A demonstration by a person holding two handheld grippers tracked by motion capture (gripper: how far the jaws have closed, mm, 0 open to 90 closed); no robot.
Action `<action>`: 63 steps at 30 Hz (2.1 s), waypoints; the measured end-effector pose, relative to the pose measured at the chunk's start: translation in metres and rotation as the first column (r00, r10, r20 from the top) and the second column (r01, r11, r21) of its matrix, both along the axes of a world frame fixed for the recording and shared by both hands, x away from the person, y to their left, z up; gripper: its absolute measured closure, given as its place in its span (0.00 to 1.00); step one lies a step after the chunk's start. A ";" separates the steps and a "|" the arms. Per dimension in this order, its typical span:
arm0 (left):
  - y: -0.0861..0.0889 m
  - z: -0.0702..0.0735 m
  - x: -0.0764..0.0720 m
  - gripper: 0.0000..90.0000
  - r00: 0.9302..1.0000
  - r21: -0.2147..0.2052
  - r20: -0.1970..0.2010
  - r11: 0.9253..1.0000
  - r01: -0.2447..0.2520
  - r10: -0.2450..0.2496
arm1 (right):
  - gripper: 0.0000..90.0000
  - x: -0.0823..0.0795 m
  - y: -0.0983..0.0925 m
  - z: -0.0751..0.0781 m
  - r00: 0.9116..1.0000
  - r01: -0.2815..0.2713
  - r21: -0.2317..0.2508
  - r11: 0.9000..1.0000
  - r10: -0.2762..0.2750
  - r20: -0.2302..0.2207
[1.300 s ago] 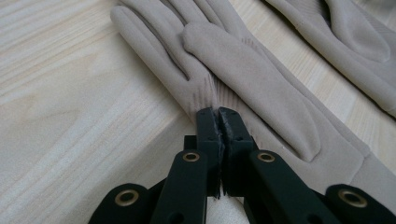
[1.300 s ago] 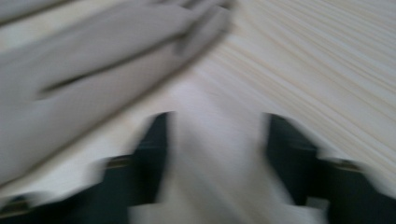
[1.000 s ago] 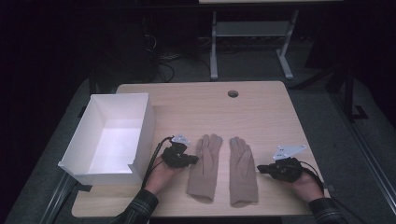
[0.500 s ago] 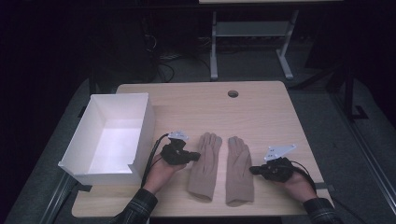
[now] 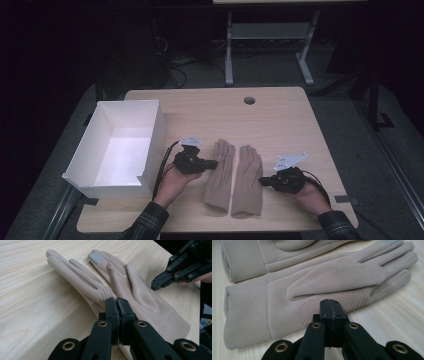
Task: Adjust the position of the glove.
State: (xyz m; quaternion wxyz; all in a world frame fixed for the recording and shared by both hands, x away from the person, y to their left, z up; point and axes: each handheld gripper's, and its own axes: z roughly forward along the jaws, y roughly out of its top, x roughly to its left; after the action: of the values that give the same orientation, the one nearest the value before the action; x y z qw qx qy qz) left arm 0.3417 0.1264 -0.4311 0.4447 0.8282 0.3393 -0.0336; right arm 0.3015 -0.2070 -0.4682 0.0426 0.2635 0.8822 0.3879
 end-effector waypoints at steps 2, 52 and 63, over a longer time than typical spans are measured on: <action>-0.002 0.001 0.001 0.98 1.000 -0.004 0.001 1.000 0.006 -0.006 | 1.00 0.000 0.002 0.000 1.000 0.000 0.003 1.000 0.000 -0.003; -0.043 0.004 -0.004 0.98 0.994 -0.019 0.008 0.993 0.112 -0.112 | 1.00 0.008 0.064 -0.003 0.997 -0.083 0.027 0.996 0.083 0.005; -0.054 -0.005 -0.007 0.97 0.990 0.003 0.001 0.990 0.143 -0.143 | 1.00 0.004 0.053 0.003 0.998 -0.064 0.022 0.998 0.064 0.010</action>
State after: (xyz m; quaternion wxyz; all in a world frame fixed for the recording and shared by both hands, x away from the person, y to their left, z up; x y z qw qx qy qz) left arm 0.3351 0.0725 -0.4358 0.4399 0.8512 0.2788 -0.0645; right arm 0.3060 -0.1544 -0.4657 0.0313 0.2339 0.8856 0.4000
